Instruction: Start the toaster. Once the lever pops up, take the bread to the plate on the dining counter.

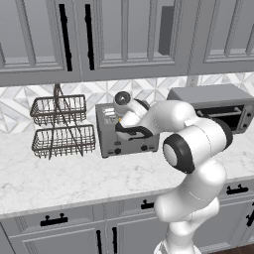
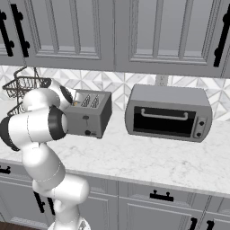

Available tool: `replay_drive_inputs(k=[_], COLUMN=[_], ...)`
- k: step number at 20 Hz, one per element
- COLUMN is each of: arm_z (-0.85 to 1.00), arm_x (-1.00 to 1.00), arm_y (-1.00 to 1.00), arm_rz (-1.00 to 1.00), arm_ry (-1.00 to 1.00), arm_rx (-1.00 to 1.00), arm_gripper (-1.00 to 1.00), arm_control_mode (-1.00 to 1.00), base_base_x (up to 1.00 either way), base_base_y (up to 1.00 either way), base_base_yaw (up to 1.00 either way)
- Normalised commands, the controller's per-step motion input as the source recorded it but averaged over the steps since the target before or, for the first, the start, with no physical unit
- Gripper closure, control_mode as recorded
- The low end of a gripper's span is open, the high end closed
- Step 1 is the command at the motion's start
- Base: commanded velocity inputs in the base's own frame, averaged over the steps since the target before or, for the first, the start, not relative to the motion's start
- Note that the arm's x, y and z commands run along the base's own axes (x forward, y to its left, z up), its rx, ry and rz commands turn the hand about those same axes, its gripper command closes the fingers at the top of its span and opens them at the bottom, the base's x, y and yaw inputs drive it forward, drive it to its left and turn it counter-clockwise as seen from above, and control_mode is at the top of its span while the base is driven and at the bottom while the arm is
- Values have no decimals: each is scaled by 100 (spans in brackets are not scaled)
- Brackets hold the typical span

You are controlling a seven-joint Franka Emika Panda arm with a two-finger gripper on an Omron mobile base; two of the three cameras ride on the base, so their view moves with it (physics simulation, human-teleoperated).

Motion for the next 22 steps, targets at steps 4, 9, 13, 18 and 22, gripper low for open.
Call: replay_drive_inputs(k=[4,9,13,18,22], arm_z=[0,0,0,0,0], arm_x=[0,0,0,0,0], arm_y=[0,0,0,0,0], arm_rz=[0,0,0,0,0], arm_ry=[0,0,0,0,0], arm_rx=[0,0,0,0,0], arm_gripper=[-100,-100,-100,-100,-100], arm_control_mode=[-100,-100,-100,-100,-100], base_base_x=[0,0,0,0,0], base_base_y=[0,0,0,0,0], base_base_yaw=[0,0,0,0,0])
